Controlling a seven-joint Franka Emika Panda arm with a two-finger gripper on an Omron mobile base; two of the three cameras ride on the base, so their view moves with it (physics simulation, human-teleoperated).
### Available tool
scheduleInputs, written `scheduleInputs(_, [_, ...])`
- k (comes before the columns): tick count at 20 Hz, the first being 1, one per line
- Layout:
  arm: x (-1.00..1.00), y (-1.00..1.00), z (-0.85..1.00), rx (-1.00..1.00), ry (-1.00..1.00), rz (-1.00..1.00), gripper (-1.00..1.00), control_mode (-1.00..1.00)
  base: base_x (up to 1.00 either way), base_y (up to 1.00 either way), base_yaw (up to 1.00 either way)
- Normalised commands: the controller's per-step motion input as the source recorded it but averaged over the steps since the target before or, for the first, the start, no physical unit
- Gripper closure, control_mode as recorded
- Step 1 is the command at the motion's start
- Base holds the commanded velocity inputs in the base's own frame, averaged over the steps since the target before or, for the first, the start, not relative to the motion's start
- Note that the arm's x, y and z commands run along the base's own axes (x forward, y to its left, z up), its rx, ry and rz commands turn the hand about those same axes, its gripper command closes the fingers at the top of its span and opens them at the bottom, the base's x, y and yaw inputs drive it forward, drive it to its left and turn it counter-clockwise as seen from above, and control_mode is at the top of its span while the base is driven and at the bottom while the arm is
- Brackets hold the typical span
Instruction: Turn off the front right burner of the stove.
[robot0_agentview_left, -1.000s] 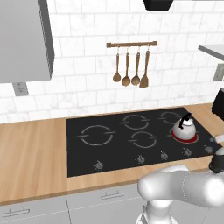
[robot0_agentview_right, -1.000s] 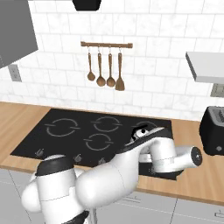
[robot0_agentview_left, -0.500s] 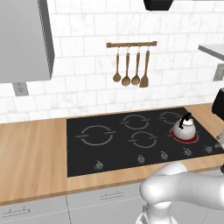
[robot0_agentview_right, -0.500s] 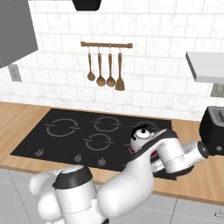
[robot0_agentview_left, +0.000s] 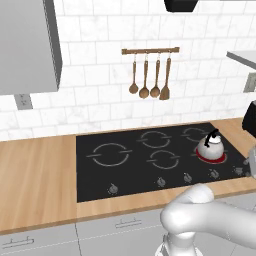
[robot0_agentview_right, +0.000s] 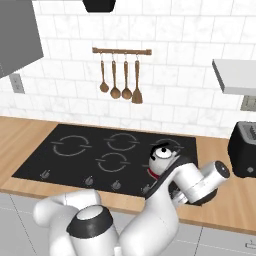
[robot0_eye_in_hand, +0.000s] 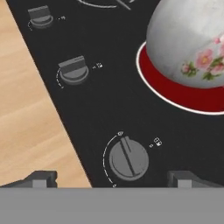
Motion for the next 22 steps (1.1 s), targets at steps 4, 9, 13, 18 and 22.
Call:
scheduleInputs(4, [0.00,0.01,0.00,-0.05,0.00,0.02,-1.00,-1.00,0.00,0.00,0.00])
scheduleInputs(9, [0.08,0.01,0.00,-0.01,0.03,0.00,-1.00,-1.00,0.00,0.00,0.00])
scheduleInputs(13, [0.40,0.05,0.00,-0.03,0.03,0.00,-1.00,-1.00,0.00,0.00,0.00])
scheduleInputs(18, [0.37,0.00,-0.01,-0.03,0.06,0.03,-1.00,-1.00,0.00,0.00,0.00])
scheduleInputs(22, [-0.11,-0.05,-0.34,-0.11,0.03,0.08,-1.00,-1.00,0.00,0.00,0.00])
